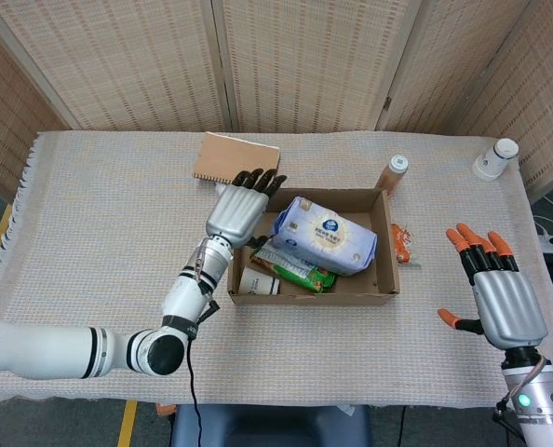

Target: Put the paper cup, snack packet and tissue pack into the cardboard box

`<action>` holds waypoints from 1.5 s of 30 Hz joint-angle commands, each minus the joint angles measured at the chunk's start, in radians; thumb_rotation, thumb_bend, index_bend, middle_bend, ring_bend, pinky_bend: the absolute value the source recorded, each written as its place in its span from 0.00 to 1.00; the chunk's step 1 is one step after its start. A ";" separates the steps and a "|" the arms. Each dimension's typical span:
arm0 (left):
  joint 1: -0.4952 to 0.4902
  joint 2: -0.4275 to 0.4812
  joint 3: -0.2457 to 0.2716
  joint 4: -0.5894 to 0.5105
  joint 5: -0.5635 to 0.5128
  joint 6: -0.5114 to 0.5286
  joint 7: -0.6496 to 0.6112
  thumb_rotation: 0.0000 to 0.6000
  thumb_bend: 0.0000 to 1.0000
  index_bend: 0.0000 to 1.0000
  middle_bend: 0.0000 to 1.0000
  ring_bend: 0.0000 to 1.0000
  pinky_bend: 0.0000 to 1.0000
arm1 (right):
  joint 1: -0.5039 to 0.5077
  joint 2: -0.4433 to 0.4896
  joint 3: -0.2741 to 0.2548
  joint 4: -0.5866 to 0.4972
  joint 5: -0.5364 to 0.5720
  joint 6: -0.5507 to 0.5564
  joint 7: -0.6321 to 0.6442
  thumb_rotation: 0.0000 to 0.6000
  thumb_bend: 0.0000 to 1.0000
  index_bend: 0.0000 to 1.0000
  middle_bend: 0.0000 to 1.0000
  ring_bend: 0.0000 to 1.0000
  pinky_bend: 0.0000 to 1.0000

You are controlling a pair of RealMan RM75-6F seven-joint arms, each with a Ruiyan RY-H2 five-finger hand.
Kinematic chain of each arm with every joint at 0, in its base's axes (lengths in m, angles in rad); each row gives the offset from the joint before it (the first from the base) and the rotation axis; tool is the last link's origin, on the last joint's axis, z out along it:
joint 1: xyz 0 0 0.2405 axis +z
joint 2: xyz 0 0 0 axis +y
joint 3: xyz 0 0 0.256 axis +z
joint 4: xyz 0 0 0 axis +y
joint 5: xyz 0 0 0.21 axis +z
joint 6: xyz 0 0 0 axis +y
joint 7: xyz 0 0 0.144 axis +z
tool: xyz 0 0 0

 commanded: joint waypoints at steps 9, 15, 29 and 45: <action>0.361 0.199 0.209 -0.195 0.408 0.401 -0.100 1.00 0.36 0.00 0.04 0.00 0.13 | 0.001 -0.014 -0.008 -0.006 -0.010 -0.006 -0.024 1.00 0.07 0.05 0.00 0.00 0.00; 0.573 0.240 0.347 -0.255 0.617 0.602 -0.132 1.00 0.32 0.02 0.10 0.00 0.13 | 0.004 -0.022 -0.008 -0.004 -0.006 -0.009 -0.033 1.00 0.07 0.05 0.00 0.00 0.00; 0.856 0.234 0.521 -0.043 0.908 0.601 -0.323 1.00 0.29 0.03 0.09 0.00 0.12 | 0.010 -0.036 -0.018 -0.011 -0.010 -0.026 -0.054 1.00 0.07 0.05 0.00 0.00 0.00; 0.986 0.309 0.479 0.008 0.986 0.519 -0.449 1.00 0.28 0.03 0.10 0.00 0.15 | 0.008 -0.052 -0.026 -0.005 -0.015 -0.023 -0.075 1.00 0.07 0.03 0.00 0.00 0.00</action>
